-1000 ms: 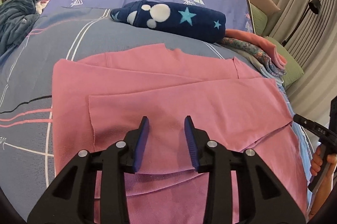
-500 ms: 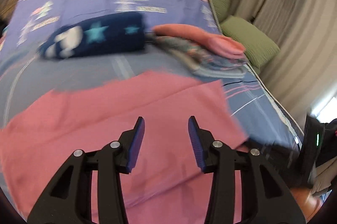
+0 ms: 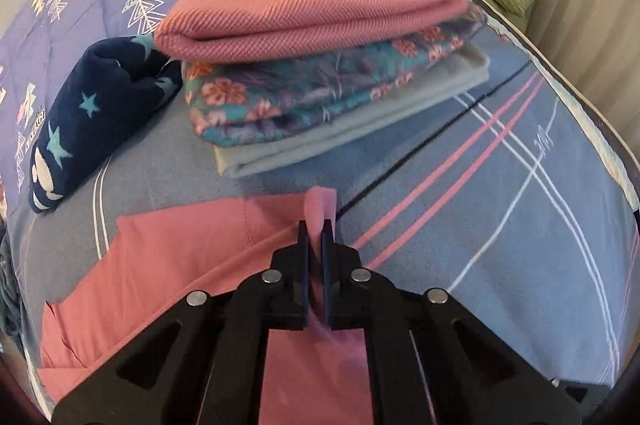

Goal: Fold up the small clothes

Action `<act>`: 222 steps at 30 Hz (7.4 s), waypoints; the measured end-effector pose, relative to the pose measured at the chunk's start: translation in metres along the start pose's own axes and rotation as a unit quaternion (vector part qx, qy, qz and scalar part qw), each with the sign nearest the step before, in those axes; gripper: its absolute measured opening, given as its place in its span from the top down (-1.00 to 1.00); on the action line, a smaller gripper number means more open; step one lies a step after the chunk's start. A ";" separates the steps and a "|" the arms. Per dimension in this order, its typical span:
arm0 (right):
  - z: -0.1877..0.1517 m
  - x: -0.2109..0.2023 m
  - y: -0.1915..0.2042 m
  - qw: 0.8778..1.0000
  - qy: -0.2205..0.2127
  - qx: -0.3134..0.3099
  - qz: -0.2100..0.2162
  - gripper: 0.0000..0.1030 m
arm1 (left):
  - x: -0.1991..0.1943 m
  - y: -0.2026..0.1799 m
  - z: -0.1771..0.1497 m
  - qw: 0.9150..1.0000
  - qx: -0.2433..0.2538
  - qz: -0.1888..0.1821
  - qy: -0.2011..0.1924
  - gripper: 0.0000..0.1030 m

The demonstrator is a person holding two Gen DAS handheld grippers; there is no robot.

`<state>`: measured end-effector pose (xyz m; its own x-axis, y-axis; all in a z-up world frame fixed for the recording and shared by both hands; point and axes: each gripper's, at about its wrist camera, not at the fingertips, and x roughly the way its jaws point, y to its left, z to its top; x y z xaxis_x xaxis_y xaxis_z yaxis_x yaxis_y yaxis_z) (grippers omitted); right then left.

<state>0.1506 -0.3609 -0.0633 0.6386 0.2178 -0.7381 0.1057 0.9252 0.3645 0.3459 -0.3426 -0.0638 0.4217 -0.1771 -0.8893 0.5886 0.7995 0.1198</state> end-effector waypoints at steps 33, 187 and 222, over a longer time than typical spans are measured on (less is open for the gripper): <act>0.004 0.015 0.017 0.998 0.047 -0.028 -0.020 0.99 | -0.101 0.229 -0.286 0.963 -0.234 0.088 -0.101 -0.36; 0.135 0.048 0.017 0.997 -0.024 0.071 0.025 -0.07 | -0.114 0.387 -0.222 0.909 -0.376 0.013 -0.179 0.16; -0.081 -0.087 0.015 0.981 0.064 0.103 0.151 -0.33 | -0.149 0.217 -0.426 0.845 -0.439 -0.229 -0.201 -0.44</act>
<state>0.0351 -0.3410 -0.0396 0.5647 0.5213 -0.6398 0.0874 0.7332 0.6744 0.1171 0.1016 -0.0933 0.5933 -0.6226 -0.5103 0.0887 0.6806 -0.7273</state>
